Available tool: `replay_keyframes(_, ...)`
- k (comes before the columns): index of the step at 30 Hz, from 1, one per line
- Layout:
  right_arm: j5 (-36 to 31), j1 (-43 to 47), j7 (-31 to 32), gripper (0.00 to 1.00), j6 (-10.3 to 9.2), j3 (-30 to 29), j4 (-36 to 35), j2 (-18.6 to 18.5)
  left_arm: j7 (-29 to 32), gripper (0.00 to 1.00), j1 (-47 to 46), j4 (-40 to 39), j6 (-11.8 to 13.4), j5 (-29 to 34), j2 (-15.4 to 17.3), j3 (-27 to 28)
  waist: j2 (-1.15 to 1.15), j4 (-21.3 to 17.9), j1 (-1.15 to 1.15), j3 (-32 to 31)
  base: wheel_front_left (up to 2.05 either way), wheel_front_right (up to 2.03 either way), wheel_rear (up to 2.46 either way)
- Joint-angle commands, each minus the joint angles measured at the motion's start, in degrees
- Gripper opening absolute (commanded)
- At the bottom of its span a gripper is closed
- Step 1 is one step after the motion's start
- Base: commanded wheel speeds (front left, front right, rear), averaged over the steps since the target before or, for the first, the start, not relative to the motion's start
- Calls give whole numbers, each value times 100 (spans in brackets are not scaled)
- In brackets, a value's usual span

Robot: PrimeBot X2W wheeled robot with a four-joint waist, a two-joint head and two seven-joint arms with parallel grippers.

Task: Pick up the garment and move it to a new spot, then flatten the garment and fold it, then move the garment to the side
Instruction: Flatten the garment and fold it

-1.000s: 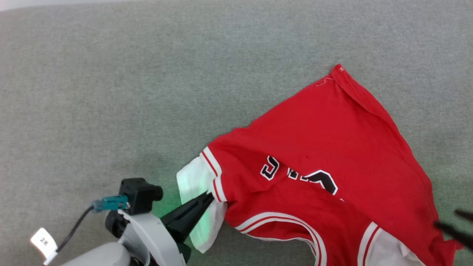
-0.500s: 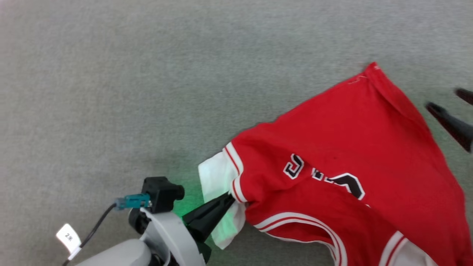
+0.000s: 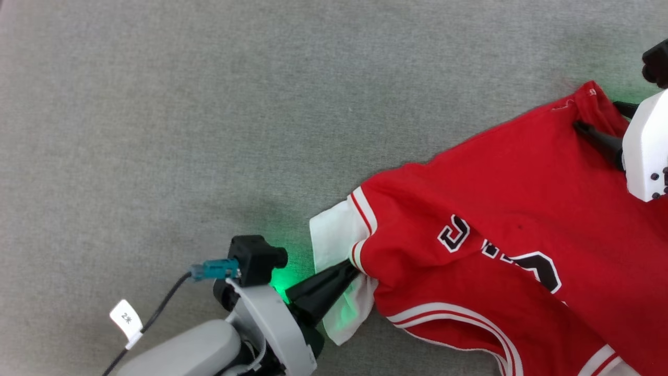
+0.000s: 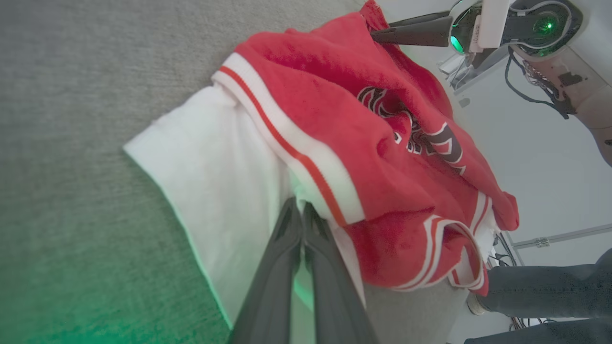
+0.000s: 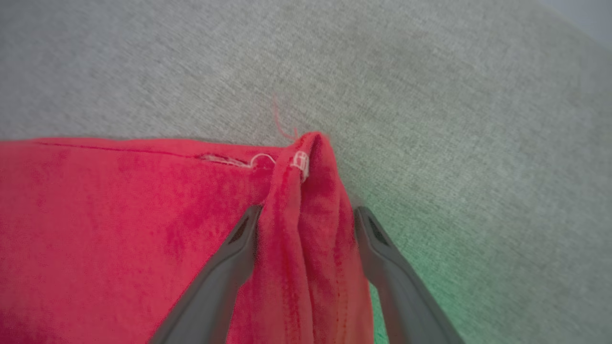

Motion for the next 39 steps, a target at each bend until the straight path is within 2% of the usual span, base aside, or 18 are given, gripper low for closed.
replay_keyframes(1, 120, 54, -1, 9, 1, 207, 107, 14, -24, 0, -28, 133, -20, -28, 25, 42, 0, 64, 0, -4, 0, 0, 0)
replay_keyframes(2, 220, 25, -85, 0, 2, 261, 132, 19, -48, 0, -38, 201, -24, -62, 28, 91, 0, 69, 0, -32, 0, 0, 0)
replay_keyframes(9, 390, -512, -1450, 0, 0, -130, 625, 217, -235, 0, -423, 474, -263, -562, 44, 777, 0, -52, 0, -209, 0, 0, 0)
replay_keyframes(11, 364, -713, -1876, 0, 0, -383, 873, 343, -184, 0, -716, 550, -257, -673, 73, 992, 0, -109, 0, -218, 0, 0, 0)
replay_keyframes(16, 275, -1471, -2622, 0, -2, -1026, 1583, 728, 59, 0, -1863, 880, -363, -1232, -155, 1703, 0, -326, 0, -143, 0, 0, 0)
replay_keyframes(20, 415, -2150, -3046, 0, -2, -1544, 2261, 1177, 323, 0, -3084, 1706, -472, -1724, -504, 2255, 0, -493, 0, -92, 0, 0, 0)
replay_keyframes(25, 131, -3163, -3455, 0, -3, -1754, 3043, 1518, 587, 0, -4779, 3051, -498, -1738, -926, 2569, 0, -761, 0, 48, 0, 0, 0)
replay_keyframes(31, -168, -4237, -4282, 0, -10, -2018, 3644, 1663, 146, 0, -6297, 4202, -546, -1471, -1204, 2815, 0, -956, 0, 187, 0, 0, 0)
replay_keyframes(35, -131, -4220, -4386, 0, -10, -1830, 3849, 1741, 171, 0, -6285, 4325, -580, -1433, -1340, 2661, 0, -971, 0, 214, 0, 0, 0)
replay_keyframes(39, 26, -3668, -4329, 0, -4, -1530, 3940, 1780, 219, 0, -5425, 3932, -586, -1695, -1337, 2484, 0, -951, 0, 234, 0, 0, 0)
